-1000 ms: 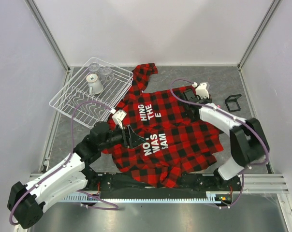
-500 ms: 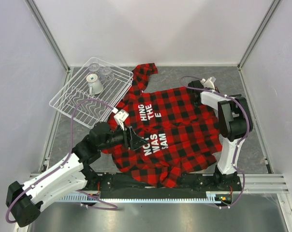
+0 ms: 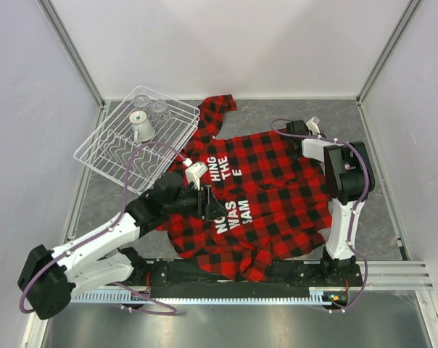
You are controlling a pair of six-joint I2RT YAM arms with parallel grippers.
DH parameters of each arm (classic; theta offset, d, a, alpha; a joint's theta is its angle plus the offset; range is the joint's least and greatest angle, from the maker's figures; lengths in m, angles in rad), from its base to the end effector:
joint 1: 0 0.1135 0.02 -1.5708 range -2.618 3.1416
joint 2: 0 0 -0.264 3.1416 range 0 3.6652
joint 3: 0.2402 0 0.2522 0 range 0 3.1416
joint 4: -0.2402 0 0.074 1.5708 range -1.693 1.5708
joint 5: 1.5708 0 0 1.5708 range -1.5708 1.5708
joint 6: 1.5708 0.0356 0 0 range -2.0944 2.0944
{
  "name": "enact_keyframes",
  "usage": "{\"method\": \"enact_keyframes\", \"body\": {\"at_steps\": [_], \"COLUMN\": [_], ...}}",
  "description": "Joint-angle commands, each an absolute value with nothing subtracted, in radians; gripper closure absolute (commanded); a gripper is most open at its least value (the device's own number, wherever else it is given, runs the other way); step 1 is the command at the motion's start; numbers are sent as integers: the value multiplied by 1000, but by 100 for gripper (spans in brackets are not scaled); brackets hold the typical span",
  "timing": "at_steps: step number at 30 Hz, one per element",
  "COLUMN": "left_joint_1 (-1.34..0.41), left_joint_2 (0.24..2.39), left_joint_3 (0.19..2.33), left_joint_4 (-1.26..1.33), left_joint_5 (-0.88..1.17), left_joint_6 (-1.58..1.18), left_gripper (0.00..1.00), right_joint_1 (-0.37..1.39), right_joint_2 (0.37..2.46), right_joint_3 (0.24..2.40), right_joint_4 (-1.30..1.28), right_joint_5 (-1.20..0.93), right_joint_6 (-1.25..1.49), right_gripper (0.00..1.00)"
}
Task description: Remove the brooch from the garment
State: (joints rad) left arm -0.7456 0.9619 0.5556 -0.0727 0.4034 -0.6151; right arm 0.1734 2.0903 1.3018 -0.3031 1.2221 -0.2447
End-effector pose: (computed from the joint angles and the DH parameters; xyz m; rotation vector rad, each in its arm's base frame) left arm 0.1466 -0.1544 0.2392 0.4230 2.2135 -1.2101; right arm 0.4057 0.0371 0.1348 -0.0905 2.2862 -1.5984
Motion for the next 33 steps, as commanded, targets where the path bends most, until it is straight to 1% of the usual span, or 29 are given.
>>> {"method": "enact_keyframes", "body": {"at_steps": [1, 8, 18, 33], "left_joint_1": [-739, -738, -727, -716], "left_joint_2": [1021, 1107, 1114, 1120], "left_joint_3": [650, 702, 722, 726], "left_joint_4": [-60, -35, -61, -63], "left_joint_5": [446, 497, 509, 523], "left_joint_6": [-607, -634, -598, -592], "left_gripper": [36, 36, 36, 36], "right_joint_1": [124, 94, 60, 61], "right_joint_2": [2106, 2106, 2149, 2175], "right_joint_3": [1289, 1298, 1327, 1351], "right_joint_4": [-222, -170, -163, -118], "right_joint_5": [1198, 1164, 1152, 1181], "right_joint_6": [-301, -333, -345, -387], "right_gripper": [100, 100, 98, 96]}}
